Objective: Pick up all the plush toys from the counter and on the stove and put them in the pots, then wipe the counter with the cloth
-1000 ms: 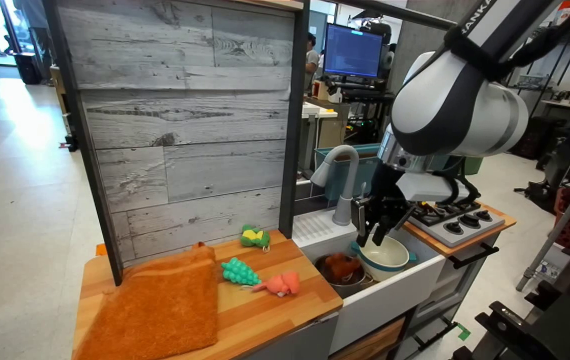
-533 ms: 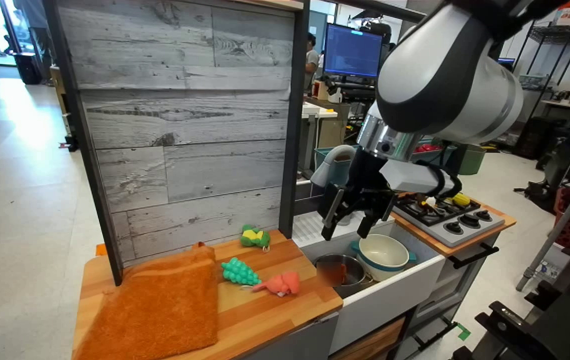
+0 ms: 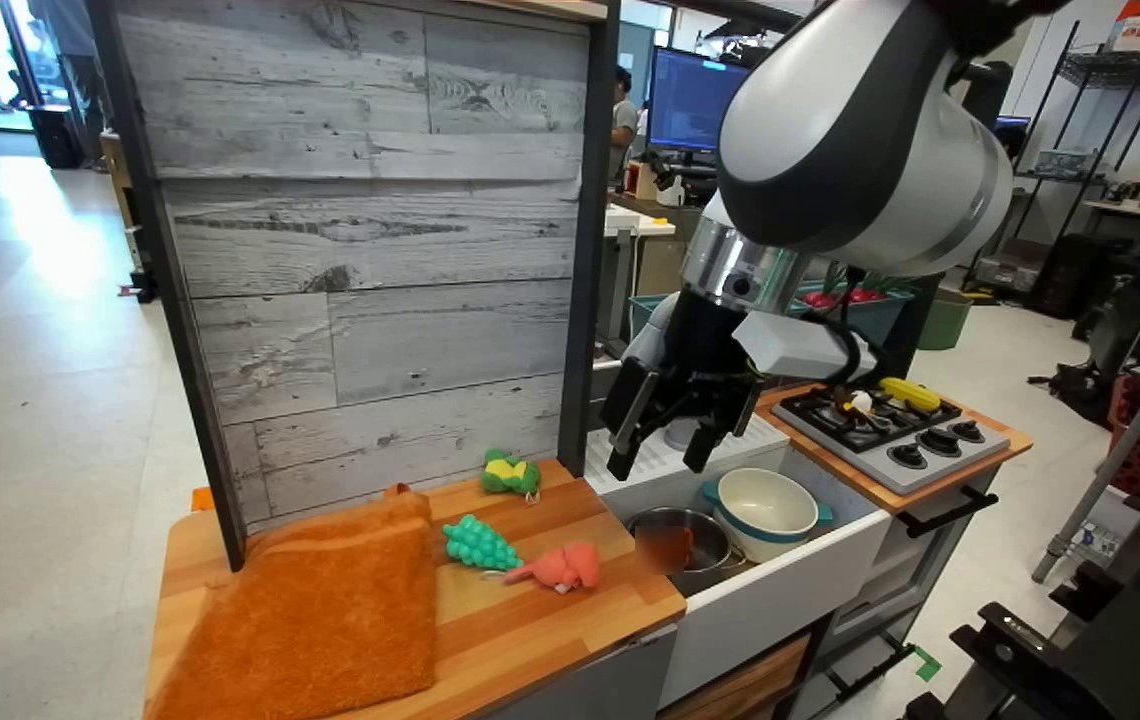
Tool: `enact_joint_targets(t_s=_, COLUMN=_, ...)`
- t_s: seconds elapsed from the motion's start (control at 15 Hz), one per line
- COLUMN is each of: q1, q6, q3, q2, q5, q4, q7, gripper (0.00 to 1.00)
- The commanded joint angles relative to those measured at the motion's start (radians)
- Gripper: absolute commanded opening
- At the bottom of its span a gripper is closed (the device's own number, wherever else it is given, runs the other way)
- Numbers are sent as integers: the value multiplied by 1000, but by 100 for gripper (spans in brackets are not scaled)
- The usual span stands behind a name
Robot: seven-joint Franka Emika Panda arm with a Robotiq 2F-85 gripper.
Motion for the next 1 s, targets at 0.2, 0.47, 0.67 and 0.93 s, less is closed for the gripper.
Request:
enact_joint_targets(t_s=0.2, q1=11, q6=17, q3=-10, q2=12, q5=-2, q4=13, q7=-16, gripper=100)
enact_joint_targets(t_s=0.47, q1=49, q6=-46, q3=-28, q2=98, q5=-29, q4=113, q7=-28, gripper=100)
enact_joint_targets(t_s=0.67, q1=76, q6=-104, q3=-35, q2=174, q5=-38, q4=199, q7=-27, gripper=100)
enact_joint_targets(t_s=0.93, q1=91, q6=-116, q3=-22, q2=255, q5=-34, q4=295, q7=-48, gripper=100)
